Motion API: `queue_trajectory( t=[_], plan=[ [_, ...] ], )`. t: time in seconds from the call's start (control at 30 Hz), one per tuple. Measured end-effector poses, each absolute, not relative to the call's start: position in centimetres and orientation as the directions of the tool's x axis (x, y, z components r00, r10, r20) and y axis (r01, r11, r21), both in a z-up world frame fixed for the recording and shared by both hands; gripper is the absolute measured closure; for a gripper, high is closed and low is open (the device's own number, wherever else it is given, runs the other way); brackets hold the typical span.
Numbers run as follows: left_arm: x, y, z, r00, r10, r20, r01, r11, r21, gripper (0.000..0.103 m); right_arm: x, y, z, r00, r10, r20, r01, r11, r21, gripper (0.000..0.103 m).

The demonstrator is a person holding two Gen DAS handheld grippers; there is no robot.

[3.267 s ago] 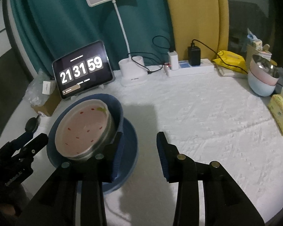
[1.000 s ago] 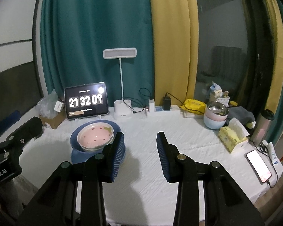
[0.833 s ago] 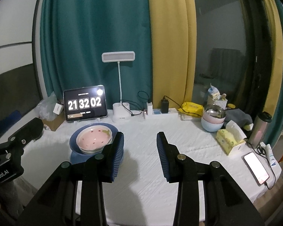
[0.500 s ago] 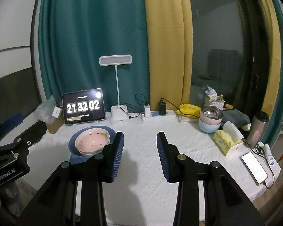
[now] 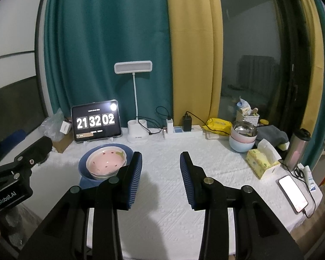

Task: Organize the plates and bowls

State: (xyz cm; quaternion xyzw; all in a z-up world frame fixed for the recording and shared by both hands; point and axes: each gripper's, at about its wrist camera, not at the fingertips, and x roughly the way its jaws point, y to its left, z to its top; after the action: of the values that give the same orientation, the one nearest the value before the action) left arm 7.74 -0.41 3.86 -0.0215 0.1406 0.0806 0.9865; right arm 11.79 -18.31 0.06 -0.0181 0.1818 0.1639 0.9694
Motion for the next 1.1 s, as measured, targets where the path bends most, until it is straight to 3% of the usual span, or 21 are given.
queue_trajectory(
  t=[1.1],
  plan=[
    [7.88, -0.36, 3.8, 0.947, 0.152, -0.283, -0.164, 0.986, -0.018, 0.013, 12.44, -18.62, -0.67, 0.875, 0.309, -0.372, -0.321, 0.947, 0.03, 0.064]
  ],
)
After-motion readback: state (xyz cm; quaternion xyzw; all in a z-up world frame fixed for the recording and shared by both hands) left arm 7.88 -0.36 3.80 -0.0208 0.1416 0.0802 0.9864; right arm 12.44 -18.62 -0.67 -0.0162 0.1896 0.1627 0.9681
